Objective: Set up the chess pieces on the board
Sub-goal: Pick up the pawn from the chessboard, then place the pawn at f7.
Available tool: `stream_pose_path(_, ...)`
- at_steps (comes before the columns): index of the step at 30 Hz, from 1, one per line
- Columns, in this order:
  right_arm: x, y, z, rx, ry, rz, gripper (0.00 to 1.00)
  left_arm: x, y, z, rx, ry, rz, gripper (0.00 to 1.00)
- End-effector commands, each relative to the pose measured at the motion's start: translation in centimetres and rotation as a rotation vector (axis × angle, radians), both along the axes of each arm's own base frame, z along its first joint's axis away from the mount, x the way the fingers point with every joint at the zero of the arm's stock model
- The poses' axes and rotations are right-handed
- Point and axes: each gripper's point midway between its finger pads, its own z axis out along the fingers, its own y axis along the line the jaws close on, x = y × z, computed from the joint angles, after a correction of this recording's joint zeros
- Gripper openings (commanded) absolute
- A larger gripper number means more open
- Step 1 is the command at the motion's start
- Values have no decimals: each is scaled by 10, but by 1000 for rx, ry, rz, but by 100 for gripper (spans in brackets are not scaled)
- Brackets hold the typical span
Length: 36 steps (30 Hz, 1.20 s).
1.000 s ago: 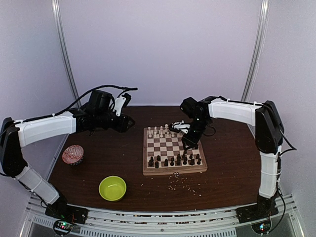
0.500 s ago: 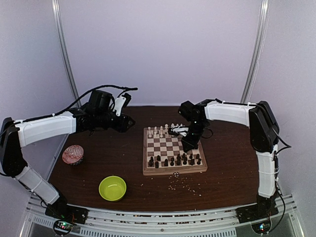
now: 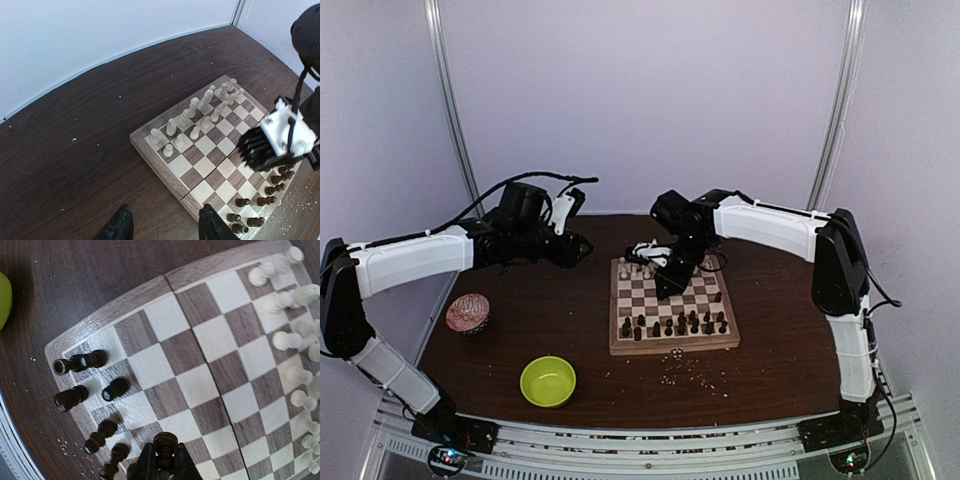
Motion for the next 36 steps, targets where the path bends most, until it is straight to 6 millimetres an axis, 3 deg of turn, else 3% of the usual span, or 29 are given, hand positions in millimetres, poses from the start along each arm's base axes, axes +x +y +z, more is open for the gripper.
stream_pose_path(1, -21, 14, -17, -29, 66, 65, 11, 1, 6, 16, -30, -41, 25, 48)
stream_pose_path(14, -32, 22, -38, -73, 88, 96, 12, -2, 10, 15, -20, -44, 29, 47)
stream_pose_path(29, -33, 34, -40, -71, 83, 104, 15, -2, 10, 12, -18, -39, 28, 48)
stream_pose_path(36, -33, 27, -43, -102, 75, 107, 15, -1, 9, 12, -20, -38, 26, 47)
